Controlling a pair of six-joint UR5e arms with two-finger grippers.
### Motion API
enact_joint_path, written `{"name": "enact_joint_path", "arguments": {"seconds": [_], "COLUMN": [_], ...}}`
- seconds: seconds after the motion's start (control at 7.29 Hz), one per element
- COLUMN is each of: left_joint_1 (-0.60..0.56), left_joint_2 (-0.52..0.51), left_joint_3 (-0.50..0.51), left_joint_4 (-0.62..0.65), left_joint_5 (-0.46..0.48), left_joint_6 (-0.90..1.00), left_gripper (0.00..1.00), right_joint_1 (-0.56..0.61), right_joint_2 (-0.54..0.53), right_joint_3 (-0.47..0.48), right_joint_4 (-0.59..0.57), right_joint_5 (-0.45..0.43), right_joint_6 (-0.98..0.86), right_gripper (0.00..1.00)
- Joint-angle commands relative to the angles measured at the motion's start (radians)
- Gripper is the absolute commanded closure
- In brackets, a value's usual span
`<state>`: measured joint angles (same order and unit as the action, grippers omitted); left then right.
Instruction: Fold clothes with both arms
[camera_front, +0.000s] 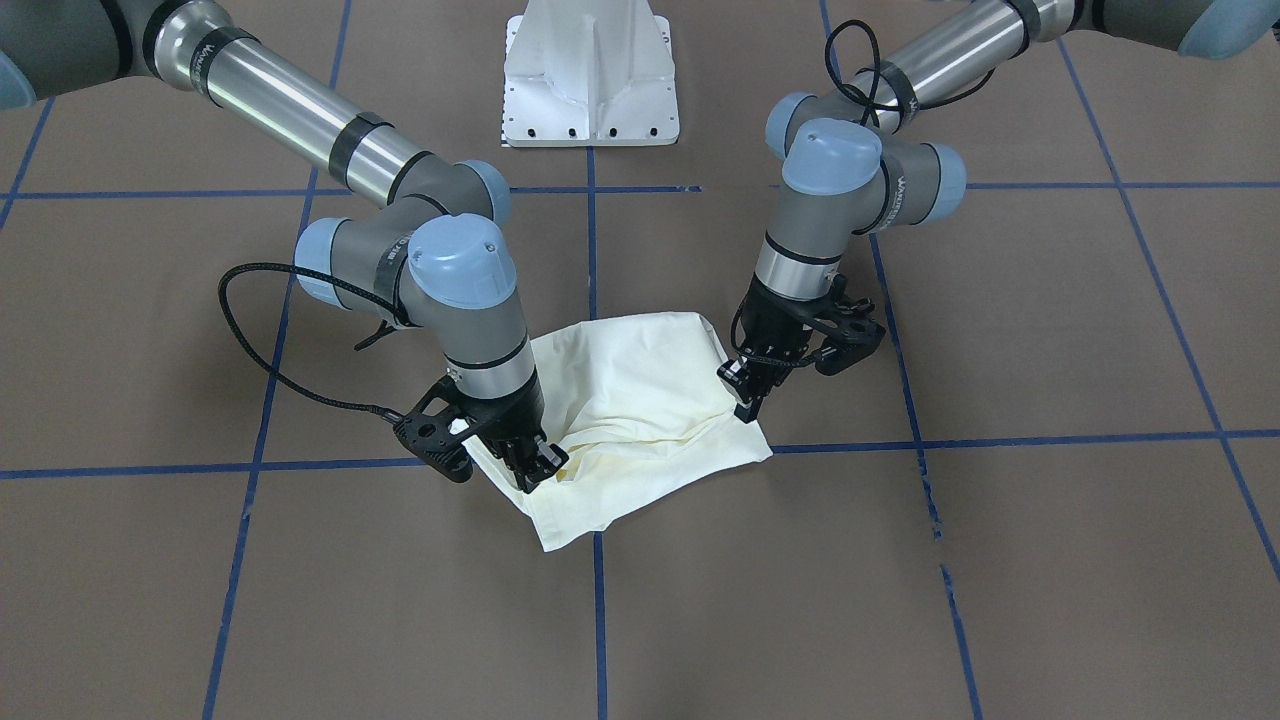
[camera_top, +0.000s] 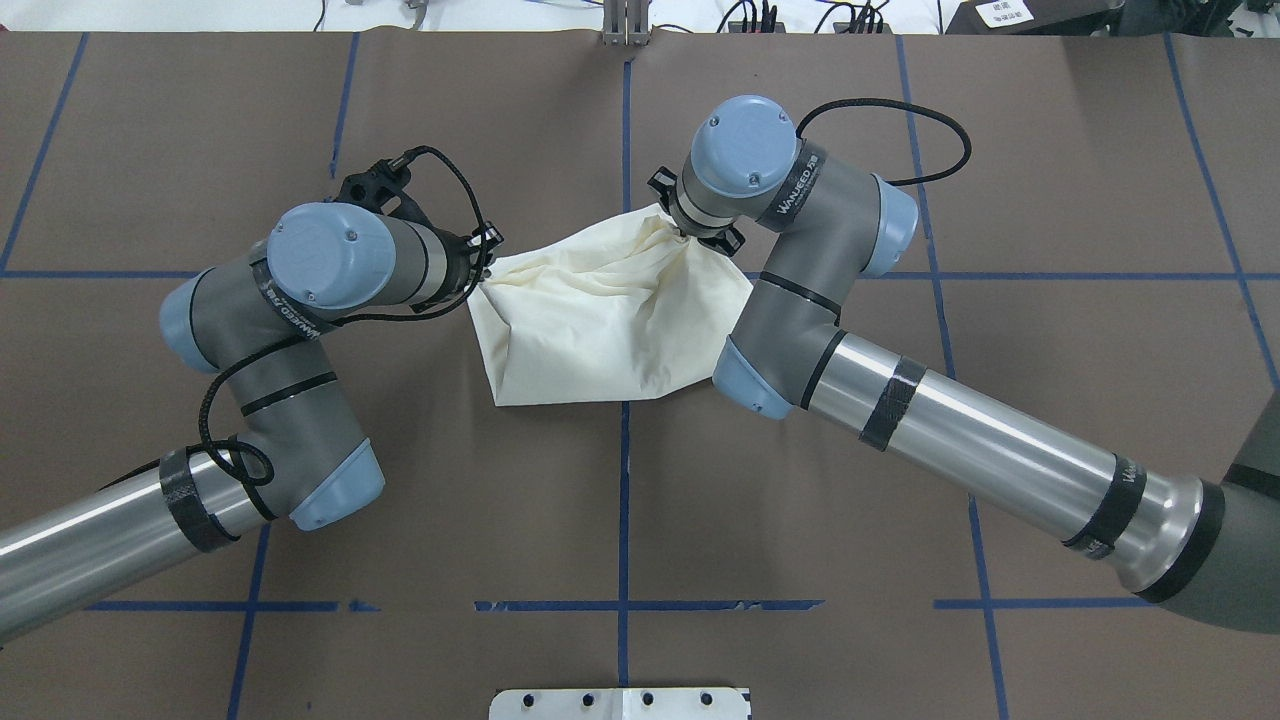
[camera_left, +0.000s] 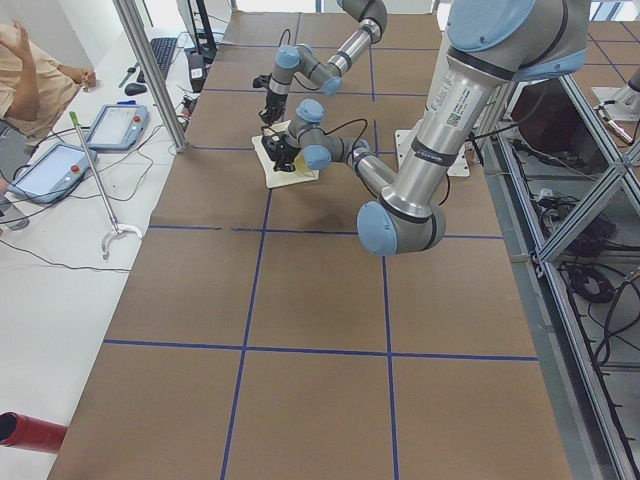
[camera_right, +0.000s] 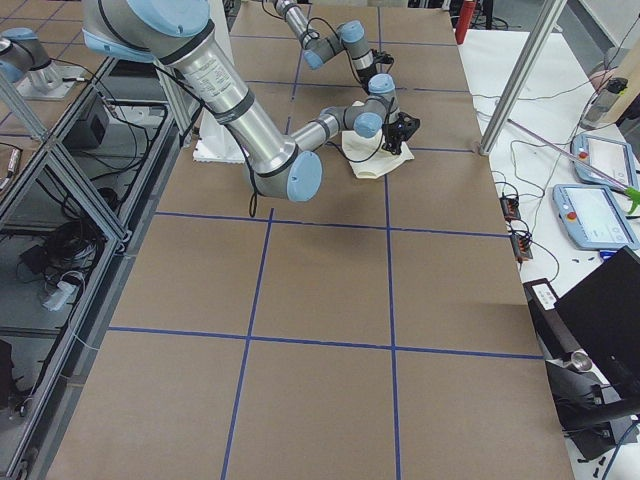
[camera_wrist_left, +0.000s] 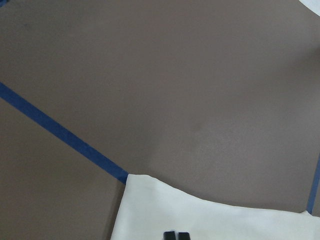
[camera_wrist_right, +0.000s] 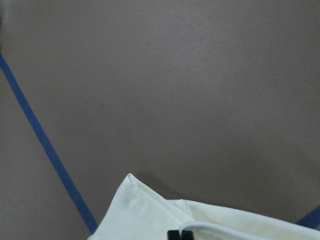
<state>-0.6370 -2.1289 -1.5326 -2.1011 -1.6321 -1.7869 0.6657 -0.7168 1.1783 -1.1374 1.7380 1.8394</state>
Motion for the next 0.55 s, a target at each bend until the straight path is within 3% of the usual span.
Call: {"name": "enact_joint_path", "arguments": {"seconds": [0.0,0.14,0.27,0.41], "left_joint_1": [-0.024,-0.024,-0.024,-0.006], "left_joint_2": [0.036,0.093,0.168,0.206], "left_joint_3": [-0.087,-0.154,-0.234,-0.254], "left_joint_4": [-0.039,-0.040,-0.037,-0.039], "left_joint_5": [-0.012,-0.068,-0.095,-0.092], "left_joint_6": [0.087,0.087,0.086,0.084], "left_gripper": [0.68,0.70,0.88,1.00], "right_joint_1": [0.000,0.000,0.000,0.000], "right_joint_2": [0.000,-0.001,0.000,0.000], "right_joint_3": [-0.003,-0.006,-0.006,-0.006], "right_joint_4": [0.002,0.002,0.002,0.002], "right_joint_5": [0.000,0.000,0.000,0.000], "right_joint_6": [0.000,0.000,0.000,0.000], "right_gripper": [1.00,1.00,1.00,1.00]}}
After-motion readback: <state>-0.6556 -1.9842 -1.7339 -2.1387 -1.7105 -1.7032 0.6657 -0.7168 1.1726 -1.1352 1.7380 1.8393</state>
